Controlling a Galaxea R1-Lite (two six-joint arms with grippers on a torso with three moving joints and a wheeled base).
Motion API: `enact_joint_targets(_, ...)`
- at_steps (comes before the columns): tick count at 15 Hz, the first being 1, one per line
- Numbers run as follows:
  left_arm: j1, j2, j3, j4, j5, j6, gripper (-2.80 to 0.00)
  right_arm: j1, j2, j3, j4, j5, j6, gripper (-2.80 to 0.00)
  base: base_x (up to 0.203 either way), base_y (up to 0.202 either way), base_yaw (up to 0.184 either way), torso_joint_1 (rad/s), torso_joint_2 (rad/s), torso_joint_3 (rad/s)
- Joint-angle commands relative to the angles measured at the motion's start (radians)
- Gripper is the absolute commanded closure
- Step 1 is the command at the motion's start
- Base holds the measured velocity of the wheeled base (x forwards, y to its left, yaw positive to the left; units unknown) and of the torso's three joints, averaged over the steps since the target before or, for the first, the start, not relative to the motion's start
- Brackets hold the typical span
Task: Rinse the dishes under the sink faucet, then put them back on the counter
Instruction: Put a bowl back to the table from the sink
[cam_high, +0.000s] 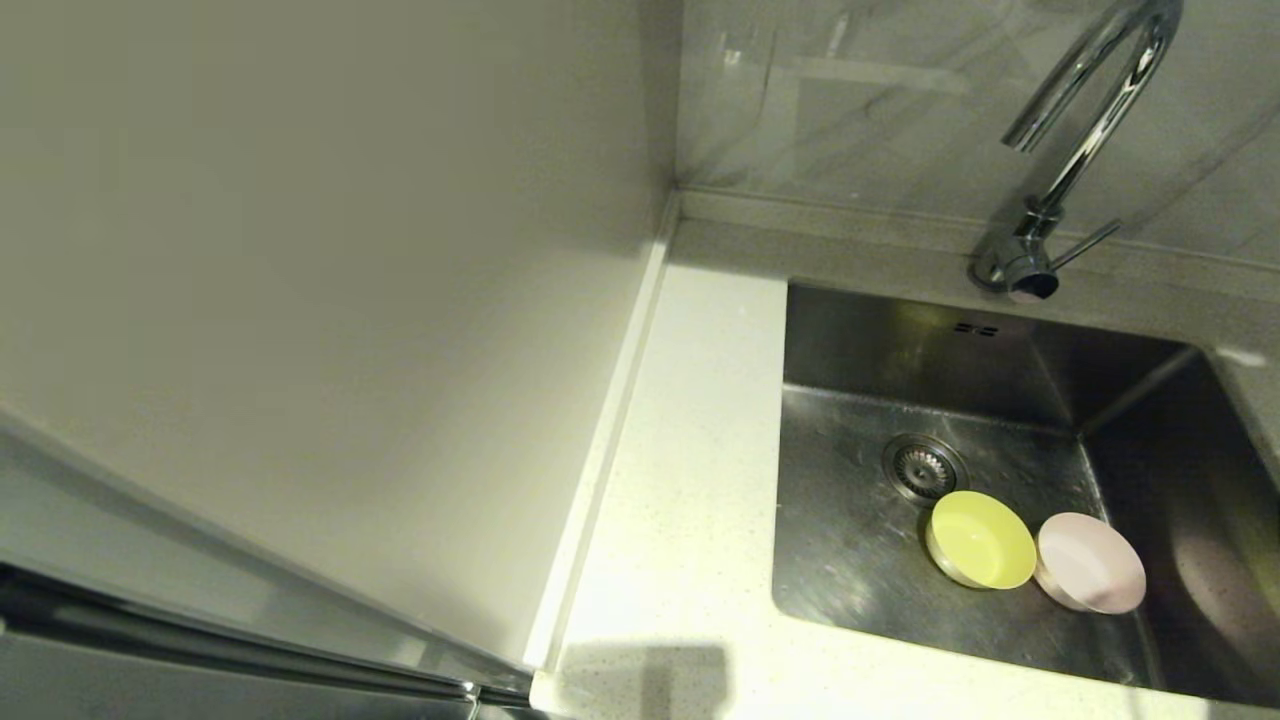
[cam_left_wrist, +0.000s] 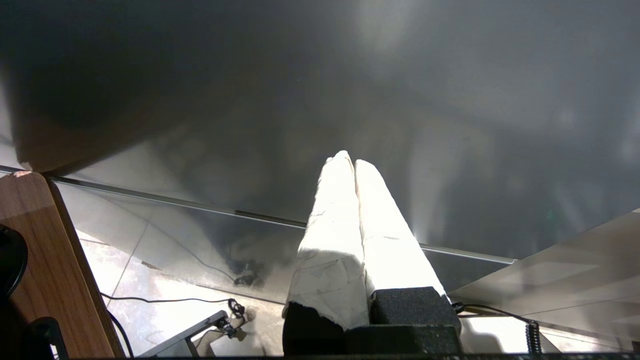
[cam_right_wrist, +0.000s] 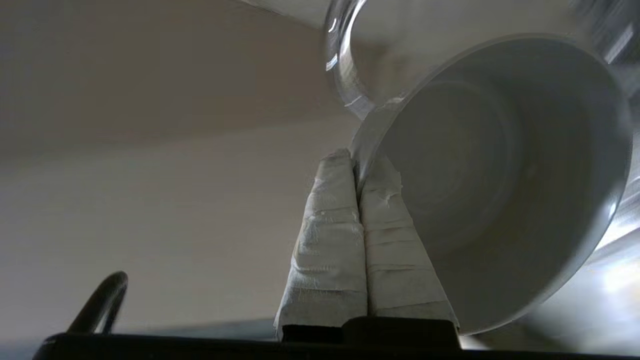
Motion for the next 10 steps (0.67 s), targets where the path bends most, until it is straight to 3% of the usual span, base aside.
enact_joint_targets(1,0.0,0.0,0.003,0.0,0.0,0.0,0.0,0.026,-0.155,0.094,0.314,0.01,0.009,0.0,0.0,0.0,0.0,0.0,0.0,0.0)
enact_joint_targets(7,0.0,0.0,0.003,0.0,0.0,0.0,0.0,0.069,-0.387,0.124,1.126,0.006,0.011,0.0,0.0,0.0,0.0,0.0,0.0,0.0)
enact_joint_targets(8,0.0,0.0,0.003,0.0,0.0,0.0,0.0,0.111,-0.395,0.119,1.311,-0.035,0.006,0.0,0.0,0.0,0.0,0.0,0.0,0.0)
enact_joint_targets(9,0.0,0.0,0.003,0.0,0.0,0.0,0.0,0.183,-0.398,0.12,1.455,-0.126,-0.016,0.0,0.0,0.0,0.0,0.0,0.0,0.0)
enact_joint_targets(10,0.0,0.0,0.003,0.0,0.0,0.0,0.0,0.269,-0.401,0.13,1.558,-0.267,-0.082,0.0,0.0,0.0,0.0,0.0,0.0,0.0)
